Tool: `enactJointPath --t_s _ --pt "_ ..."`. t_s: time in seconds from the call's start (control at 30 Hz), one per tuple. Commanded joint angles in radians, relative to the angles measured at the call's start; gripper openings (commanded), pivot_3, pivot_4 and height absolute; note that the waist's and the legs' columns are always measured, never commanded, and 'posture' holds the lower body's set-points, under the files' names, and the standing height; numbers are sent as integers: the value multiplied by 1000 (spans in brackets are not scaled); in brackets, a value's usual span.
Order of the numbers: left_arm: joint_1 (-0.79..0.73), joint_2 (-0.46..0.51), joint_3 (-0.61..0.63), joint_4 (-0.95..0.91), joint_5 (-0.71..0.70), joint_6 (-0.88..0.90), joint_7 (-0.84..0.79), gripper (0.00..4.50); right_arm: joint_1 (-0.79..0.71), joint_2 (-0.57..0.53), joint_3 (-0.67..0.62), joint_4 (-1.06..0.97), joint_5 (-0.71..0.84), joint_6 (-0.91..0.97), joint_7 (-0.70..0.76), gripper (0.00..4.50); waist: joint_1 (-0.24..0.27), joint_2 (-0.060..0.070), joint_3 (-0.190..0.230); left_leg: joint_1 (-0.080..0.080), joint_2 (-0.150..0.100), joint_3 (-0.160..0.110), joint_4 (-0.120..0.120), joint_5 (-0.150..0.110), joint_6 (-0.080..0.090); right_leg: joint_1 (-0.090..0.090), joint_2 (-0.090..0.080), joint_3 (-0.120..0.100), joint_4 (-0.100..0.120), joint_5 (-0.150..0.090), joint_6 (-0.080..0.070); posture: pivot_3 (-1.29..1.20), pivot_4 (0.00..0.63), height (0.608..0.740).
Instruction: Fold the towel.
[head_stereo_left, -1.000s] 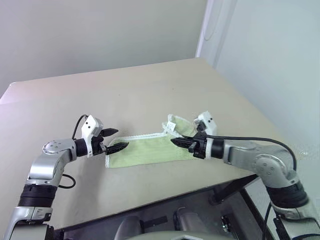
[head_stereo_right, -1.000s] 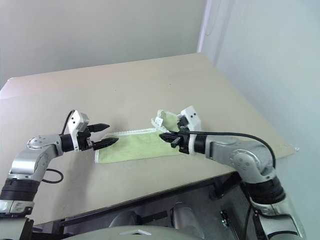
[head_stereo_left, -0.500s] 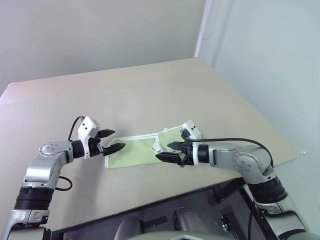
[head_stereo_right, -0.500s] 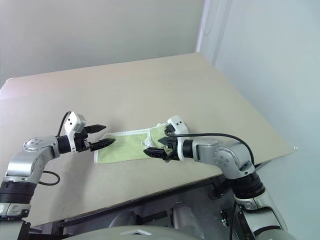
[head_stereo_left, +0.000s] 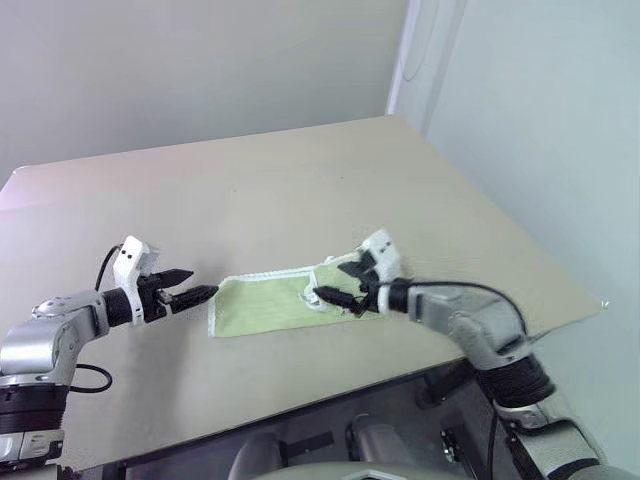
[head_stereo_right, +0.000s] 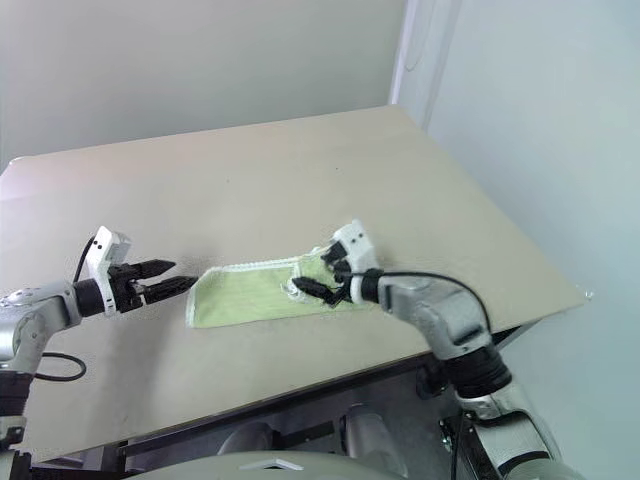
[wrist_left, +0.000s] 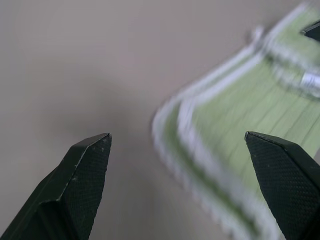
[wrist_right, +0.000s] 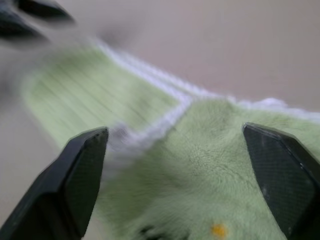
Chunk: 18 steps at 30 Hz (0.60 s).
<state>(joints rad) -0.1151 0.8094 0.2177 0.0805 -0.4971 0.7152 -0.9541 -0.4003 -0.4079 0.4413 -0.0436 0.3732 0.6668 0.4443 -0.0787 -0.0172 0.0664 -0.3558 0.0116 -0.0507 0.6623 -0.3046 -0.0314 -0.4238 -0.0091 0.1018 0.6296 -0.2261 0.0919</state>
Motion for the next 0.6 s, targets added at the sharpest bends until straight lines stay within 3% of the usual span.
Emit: enactJointPath --t_s 0.03,0.13,0.37,0.6 --pt "28 28 7 -19 0 67 18 4500 -20 28 47 61 -141 -108 -8 4474 -2 -1 -1 0 0 0 0 0 0 0 0 0 0 0 0 0 0 740" --pt "13 8 12 9 -26 127 26 4500 -26 57 0 74 -154 -116 -2 4474 -1 -5 -3 2 0 -2 1 0 0 2 0 -1 1 0 0 0 0 740" --pt "-33 -75 14 64 -96 268 37 4500 -27 88 -118 16 -118 -61 14 4474 7 0 -1 16 0 -4 0 0 -1 17 0 -3 0 0 0 0 0 740" --pt "-58 -139 -17 62 -120 349 40 4500 -7 93 -203 -130 -46 15 59 4474 13 6 -2 15 -3 -5 -1 0 -1 18 -3 -3 -2 -2 2 0 0 740"
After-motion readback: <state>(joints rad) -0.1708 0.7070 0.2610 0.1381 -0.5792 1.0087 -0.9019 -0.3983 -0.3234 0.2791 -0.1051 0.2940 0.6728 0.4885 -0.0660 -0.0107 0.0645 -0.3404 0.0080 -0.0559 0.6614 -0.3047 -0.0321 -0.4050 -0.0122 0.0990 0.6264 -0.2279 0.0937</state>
